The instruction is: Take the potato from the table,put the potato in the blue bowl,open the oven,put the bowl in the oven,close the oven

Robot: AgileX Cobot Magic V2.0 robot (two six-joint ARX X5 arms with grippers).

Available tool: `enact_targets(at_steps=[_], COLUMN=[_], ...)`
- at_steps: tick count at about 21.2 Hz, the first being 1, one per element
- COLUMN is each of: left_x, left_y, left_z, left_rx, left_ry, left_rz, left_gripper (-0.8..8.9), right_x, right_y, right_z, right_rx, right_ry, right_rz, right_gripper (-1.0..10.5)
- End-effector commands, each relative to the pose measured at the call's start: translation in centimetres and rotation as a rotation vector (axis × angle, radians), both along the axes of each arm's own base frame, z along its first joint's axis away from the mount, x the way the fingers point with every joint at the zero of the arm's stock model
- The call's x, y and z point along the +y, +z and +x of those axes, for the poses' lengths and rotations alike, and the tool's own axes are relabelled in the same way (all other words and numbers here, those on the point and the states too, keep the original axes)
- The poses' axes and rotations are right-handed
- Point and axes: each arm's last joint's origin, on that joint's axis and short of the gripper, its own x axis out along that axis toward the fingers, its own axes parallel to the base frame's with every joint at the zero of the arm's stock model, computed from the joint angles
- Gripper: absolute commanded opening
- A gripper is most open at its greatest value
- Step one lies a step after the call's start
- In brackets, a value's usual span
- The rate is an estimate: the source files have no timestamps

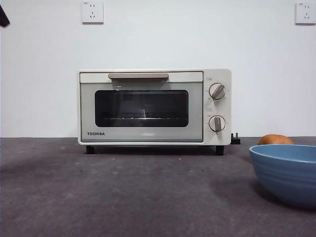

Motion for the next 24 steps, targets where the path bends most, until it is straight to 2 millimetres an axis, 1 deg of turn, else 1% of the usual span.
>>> enact_targets(at_steps=[1, 4, 5, 9, 11, 12, 14, 16, 20, 24], left_x=[-0.1, -0.1, -0.2, -0.2, -0.2, -0.2, -0.2, -0.2, -0.2, -0.2], left_y=[-0.5, -1.2, -1.4, -1.6, -1.6, -1.6, -1.6, -1.6, -1.7, -1.8], left_z=[0.6, 1.2, 1.3, 1.6, 1.6, 1.6, 1.6, 1.6, 1.7, 1.8], left_rx=[0.035, 0.085, 0.095, 0.111, 0.112, 0.113, 0.113, 0.112, 0.112, 0.119], left_ry=[-0.020, -0.037, -0.038, -0.037, -0.037, -0.037, -0.037, -0.037, -0.037, -0.037], left_rz=[0.010, 0.027, 0.027, 0.027, 0.028, 0.027, 0.027, 0.027, 0.027, 0.028], left_gripper=[-0.05, -0.05, -0.05, -0.05, -0.05, -0.05, -0.05, -0.05, -0.06, -0.06], right_x=[0.0, -0.2, -0.3, -0.6, -0.7, -0.7, -0.8, -0.7, -0.2, 0.7], right_y=[-0.6, -1.9, -2.3, -3.4, -3.6, -3.5, -3.6, -3.8, -4.8, -7.0], right_z=[2.0, 5.1, 6.2, 9.9, 11.5, 12.3, 13.5, 14.4, 16.3, 18.3], right_rx=[0.013, 0.073, 0.079, 0.115, 0.124, 0.119, 0.113, 0.122, 0.131, 0.147], right_ry=[0.036, 0.016, -0.003, -0.044, -0.049, -0.032, -0.016, -0.023, -0.003, 0.015], right_rz=[-0.022, -0.049, -0.072, -0.131, -0.152, -0.164, -0.195, -0.231, -0.273, -0.303], right_gripper=[0.0, 0.1, 0.4, 3.5, 5.0, 6.0, 7.6, 8.6, 8.6, 8.6])
